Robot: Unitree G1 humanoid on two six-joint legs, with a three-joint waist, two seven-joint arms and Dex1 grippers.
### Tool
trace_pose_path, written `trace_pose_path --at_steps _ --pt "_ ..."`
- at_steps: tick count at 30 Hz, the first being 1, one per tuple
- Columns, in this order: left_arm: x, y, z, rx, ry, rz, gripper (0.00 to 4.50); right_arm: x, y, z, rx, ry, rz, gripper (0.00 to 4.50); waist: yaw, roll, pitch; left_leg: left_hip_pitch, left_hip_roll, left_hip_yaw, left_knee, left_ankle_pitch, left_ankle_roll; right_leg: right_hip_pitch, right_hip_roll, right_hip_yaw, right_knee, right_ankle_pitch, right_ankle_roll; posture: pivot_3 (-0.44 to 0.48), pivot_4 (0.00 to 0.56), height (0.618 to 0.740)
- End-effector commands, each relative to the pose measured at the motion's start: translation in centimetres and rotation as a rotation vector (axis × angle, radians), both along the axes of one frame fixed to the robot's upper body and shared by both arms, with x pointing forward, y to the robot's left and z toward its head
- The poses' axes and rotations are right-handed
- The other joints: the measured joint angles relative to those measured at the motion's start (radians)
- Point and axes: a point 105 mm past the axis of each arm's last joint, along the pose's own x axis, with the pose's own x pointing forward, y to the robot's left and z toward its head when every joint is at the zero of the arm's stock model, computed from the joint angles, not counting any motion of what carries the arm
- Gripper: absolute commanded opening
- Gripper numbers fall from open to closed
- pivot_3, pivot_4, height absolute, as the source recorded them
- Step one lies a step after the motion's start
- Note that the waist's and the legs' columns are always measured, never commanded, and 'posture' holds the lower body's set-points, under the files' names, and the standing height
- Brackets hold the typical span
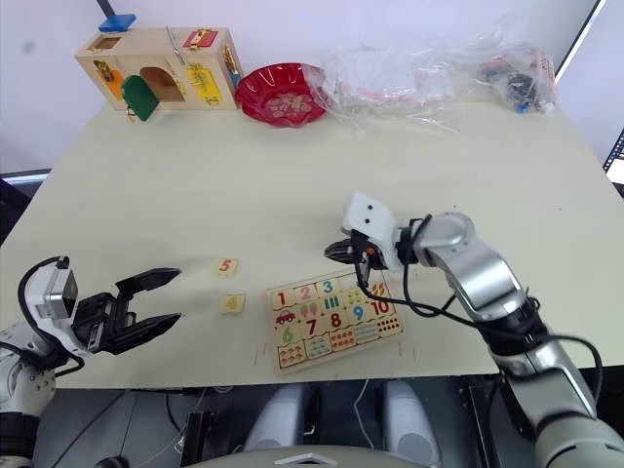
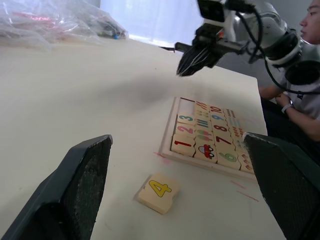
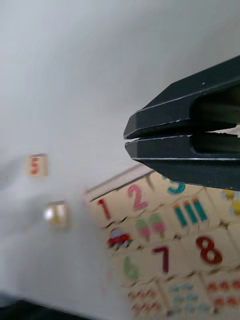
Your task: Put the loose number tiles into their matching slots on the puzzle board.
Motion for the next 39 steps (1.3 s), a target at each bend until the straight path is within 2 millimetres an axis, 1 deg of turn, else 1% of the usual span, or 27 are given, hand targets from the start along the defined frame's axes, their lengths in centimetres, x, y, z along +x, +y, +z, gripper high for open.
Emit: trace_pose_path --at_steps 1,4,5,7,8,9,11,12,13,14,15,18,21,29,32,34,36,39 --pt "-0.4 0.2 0.6 0.005 -0.028 -0.003 4.5 -2.4 -2.5 3.1 0.191 -0.081 0.022 0.08 0.001 0.0 0.0 0.0 0.0 0.0 0.0 0.0 0.0 0.0 0.0 0.0 0.0 0.0 0.0 0.0 0.15 0.74" --pt "-0.5 0.4 0.5 0.013 -0.017 0.023 4.5 -3.5 -5.4 1.8 0.158 -0.044 -0.032 0.08 0.002 0.0 0.0 0.001 0.0 0.0 0.0 0.0 0.0 0.001 0.0 0.0 -0.001 0.0 0.0 0.0 0.15 0.74" --pt "-0.5 0.5 0.4 0.018 -0.016 0.03 4.5 -3.8 -6.4 1.4 0.148 -0.031 -0.053 0.3 0.003 0.0 0.0 0.001 0.0 0.001 0.0 0.0 0.0 0.001 0.0 0.001 -0.001 0.0 0.0 0.0 0.15 0.74" --pt "-0.6 0.6 0.4 0.021 -0.013 0.039 4.5 -4.3 -8.2 1.0 0.154 -0.01 -0.105 0.92 0.002 0.0 0.0 0.002 0.0 0.0 0.0 0.0 0.0 0.002 0.0 0.0 -0.001 0.0 0.0 0.0 0.15 0.74" --pt "-0.7 0.7 0.3 0.023 -0.01 0.045 4.5 -4.7 -9.5 1.0 0.165 -0.004 -0.142 1.34 0.002 0.0 0.0 0.002 0.0 0.0 0.0 0.0 0.0 0.002 0.0 0.001 0.0 0.0 0.0 0.0 0.15 0.74" --pt "-0.8 0.8 0.3 0.025 -0.007 0.052 4.5 -5.2 -10.8 0.8 0.166 -0.002 -0.18 1.87 0.002 0.0 0.0 0.002 0.0 0.001 0.0 0.0 0.0 0.002 0.001 0.001 0.0 0.0 0.0 0.0 0.15 0.74" --pt "-0.9 1.0 0.1 0.031 -0.003 0.067 4.5 -6.3 -12.9 0.5 0.155 0.004 -0.232 2.76 0.004 0.0 0.0 0.002 0.001 0.0 0.0 0.0 0.0 0.002 0.002 0.001 0.0 0.0 0.0 0.0 0.15 0.74" --pt "-1.0 1.2 0.1 0.035 0.0 0.073 4.5 -6.6 -13.5 0.4 0.151 0.003 -0.254 3.08 0.005 0.0 0.0 0.002 0.001 0.001 0.0 0.0 0.0 0.002 0.001 0.001 -0.001 0.0 0.0 0.0 0.15 0.74" --pt "-1.1 1.3 0.0 0.039 0.002 0.079 4.5 -7.1 -14.2 0.4 0.152 0.006 -0.274 3.54 0.006 0.0 0.0 0.002 0.0 0.001 0.0 0.0 0.0 0.002 0.001 0.001 -0.001 0.0 0.0 0.0 0.15 0.74" --pt "-1.1 1.5 -0.1 0.046 0.003 0.085 4.5 -7.4 -14.9 0.3 0.151 0.007 -0.295 4.19 0.005 -0.001 0.0 0.002 0.0 0.001 0.0 0.0 0.0 0.002 0.001 0.002 -0.001 0.0 0.0 0.0 0.15 0.74" --pt "-1.2 1.7 -0.2 0.049 0.005 0.09 4.5 -7.8 -15.3 0.3 0.149 0.007 -0.311 4.48 0.003 -0.001 0.0 0.002 0.001 0.002 0.0 0.0 0.0 0.003 0.002 0.002 -0.001 0.0 0.0 0.0 0.15 0.74" --pt "-1.3 1.9 -0.3 0.054 0.01 0.1 4.5 -8.5 -16.1 0.4 0.155 0.008 -0.337 4.48 0.003 -0.001 0.0 0.004 0.001 0.003 0.0 0.0 0.0 0.003 0.002 0.003 -0.001 0.0 0.0 0.0 0.15 0.74" --pt "-1.2 2.1 -0.3 0.056 0.007 0.102 4.5 -9.0 -16.3 0.7 0.168 -0.006 -0.343 4.48 0.003 -0.001 0.0 0.003 0.002 0.003 0.0 0.0 0.0 0.003 0.003 0.004 -0.001 0.0 0.0 0.0 0.15 0.74" --pt "-1.2 3.0 -0.6 0.062 0.007 0.122 4.5 -9.6 -16.8 0.6 0.165 -0.029 -0.364 4.48 0.006 -0.001 0.0 0.003 0.002 0.003 0.0 0.0 0.0 0.003 0.003 0.004 -0.001 0.0 0.0 0.0 0.15 0.74" --pt "-1.0 3.0 -0.4 0.063 0.0 0.121 4.5 -9.8 -16.7 0.6 0.167 -0.042 -0.362 4.48 0.009 -0.001 -0.001 0.003 0.002 0.004 0.001 0.0 0.0 0.003 0.003 0.004 -0.001 0.0 0.0 0.0 0.15 0.74" --pt "-0.9 3.0 -0.1 0.062 -0.008 0.117 4.5 -9.8 -16.4 0.9 0.199 -0.046 -0.366 4.48 0.011 -0.001 -0.001 0.003 0.002 0.003 0.001 0.0 0.0 0.003 0.003 0.004 -0.001 0.0 0.0 0.0 0.15 0.74" --pt "-0.6 3.0 0.4 0.062 -0.016 0.112 4.5 -9.5 -16.3 1.3 0.184 -0.117 -0.387 4.48 0.013 -0.002 -0.001 0.003 0.002 0.004 0.001 0.0 0.0 0.003 0.003 0.004 -0.001 0.0 0.0 0.0 0.15 0.74" --pt "0.0 3.0 1.0 0.081 -0.023 0.106 4.5 -9.3 -15.6 1.6 0.198 -0.156 -0.382 4.48 0.017 -0.002 -0.001 0.003 0.002 0.004 0.001 0.0 0.0 0.003 0.003 0.004 -0.001 0.0 0.0 0.0 0.15 0.74"
